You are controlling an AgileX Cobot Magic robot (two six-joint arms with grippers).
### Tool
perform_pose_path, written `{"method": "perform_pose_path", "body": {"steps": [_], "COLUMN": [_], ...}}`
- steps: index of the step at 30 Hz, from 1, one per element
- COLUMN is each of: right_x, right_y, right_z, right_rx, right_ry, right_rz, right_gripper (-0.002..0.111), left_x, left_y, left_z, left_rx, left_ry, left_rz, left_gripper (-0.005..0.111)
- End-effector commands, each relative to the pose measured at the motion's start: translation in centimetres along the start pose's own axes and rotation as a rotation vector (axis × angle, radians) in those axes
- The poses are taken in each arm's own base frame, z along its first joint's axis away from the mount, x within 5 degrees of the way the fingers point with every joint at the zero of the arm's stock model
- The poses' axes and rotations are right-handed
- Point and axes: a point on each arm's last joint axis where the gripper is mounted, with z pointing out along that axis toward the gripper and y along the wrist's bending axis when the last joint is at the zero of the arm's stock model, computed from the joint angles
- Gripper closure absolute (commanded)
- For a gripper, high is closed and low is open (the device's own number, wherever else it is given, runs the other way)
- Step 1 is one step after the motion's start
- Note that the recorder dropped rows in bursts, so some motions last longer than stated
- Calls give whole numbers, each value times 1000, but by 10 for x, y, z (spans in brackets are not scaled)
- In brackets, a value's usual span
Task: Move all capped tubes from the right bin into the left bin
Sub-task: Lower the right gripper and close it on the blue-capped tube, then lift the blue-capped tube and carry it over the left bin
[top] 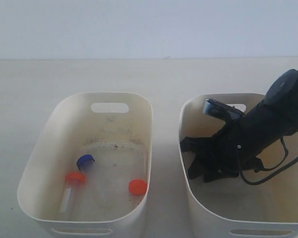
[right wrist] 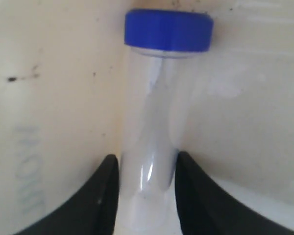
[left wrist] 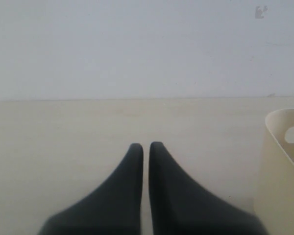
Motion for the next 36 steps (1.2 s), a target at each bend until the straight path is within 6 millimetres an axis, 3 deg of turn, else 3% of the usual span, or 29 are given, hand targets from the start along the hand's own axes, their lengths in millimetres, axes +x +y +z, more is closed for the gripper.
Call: {"method": "perform_pose_path", "body": {"steps": [1,12,24,30,34,36], "right_x": [3,2,8,22,40,46], "right_y": [-10,0,18,35,57,69], "right_z": [12,-7,-59,-109,-155,-167], "right_rx": [71,49,77,60,-48,-101], "right_ry": [12,-33,-148,-275,-431,-470], "right_rz": [-58,-61,-131,-183,-200,-222], "right_gripper": [108,108,108,108,108,108], "left_x": [-1,-1,-1,-1,-1,-1], "left_y": [0,0,0,0,0,0], "left_z": [0,0,0,0,0,0], "left_rx": [8,8,8,8,8,8], "left_ry": [-5,-5,-5,-5,-5,-5], "left_rz": [-7,-7,-7,-7,-7,-7], "left_gripper": [103,103,103,103,103,103]}}
